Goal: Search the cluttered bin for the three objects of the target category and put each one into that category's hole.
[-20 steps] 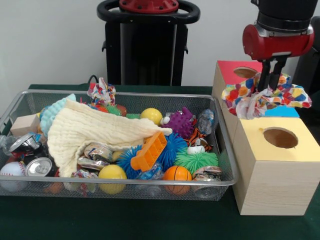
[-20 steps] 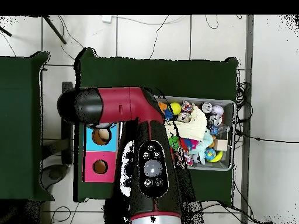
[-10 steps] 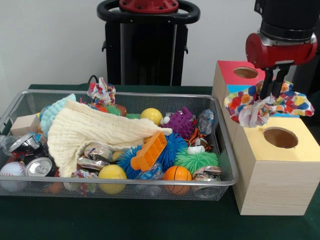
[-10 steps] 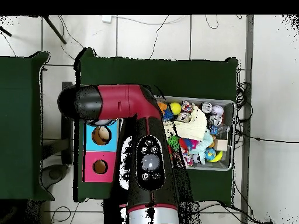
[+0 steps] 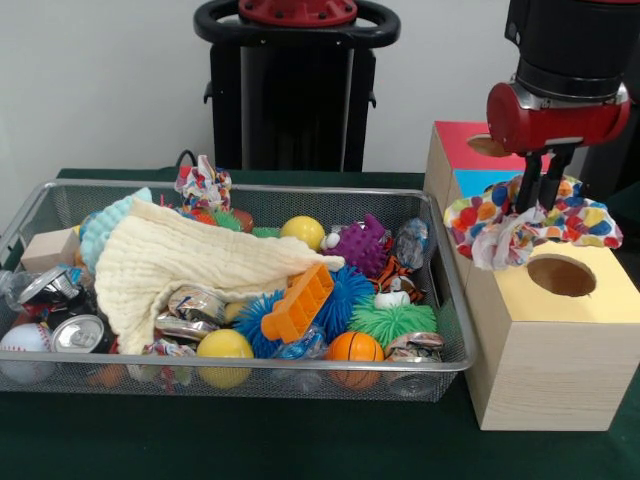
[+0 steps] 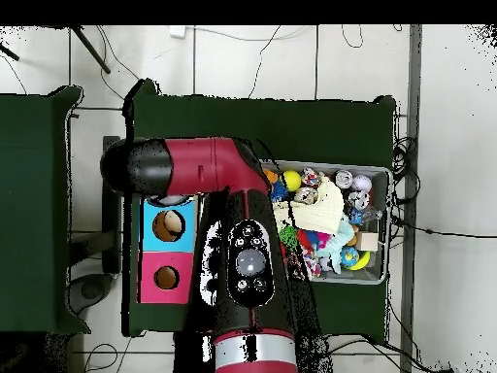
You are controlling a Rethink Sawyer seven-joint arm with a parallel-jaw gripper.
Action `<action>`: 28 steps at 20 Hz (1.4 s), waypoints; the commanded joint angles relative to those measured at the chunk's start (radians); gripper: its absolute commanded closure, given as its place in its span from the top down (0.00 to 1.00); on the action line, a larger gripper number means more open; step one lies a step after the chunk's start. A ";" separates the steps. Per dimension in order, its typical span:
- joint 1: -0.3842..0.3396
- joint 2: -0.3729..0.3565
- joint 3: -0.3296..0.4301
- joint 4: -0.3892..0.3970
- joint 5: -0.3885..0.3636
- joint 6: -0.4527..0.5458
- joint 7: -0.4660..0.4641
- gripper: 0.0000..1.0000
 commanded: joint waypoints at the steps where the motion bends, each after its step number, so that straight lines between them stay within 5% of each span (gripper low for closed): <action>1: 0.005 0.059 0.004 -0.033 0.015 0.056 0.198 0.00; 28: 0.062 0.106 -0.019 -0.041 0.031 -0.025 0.236 0.00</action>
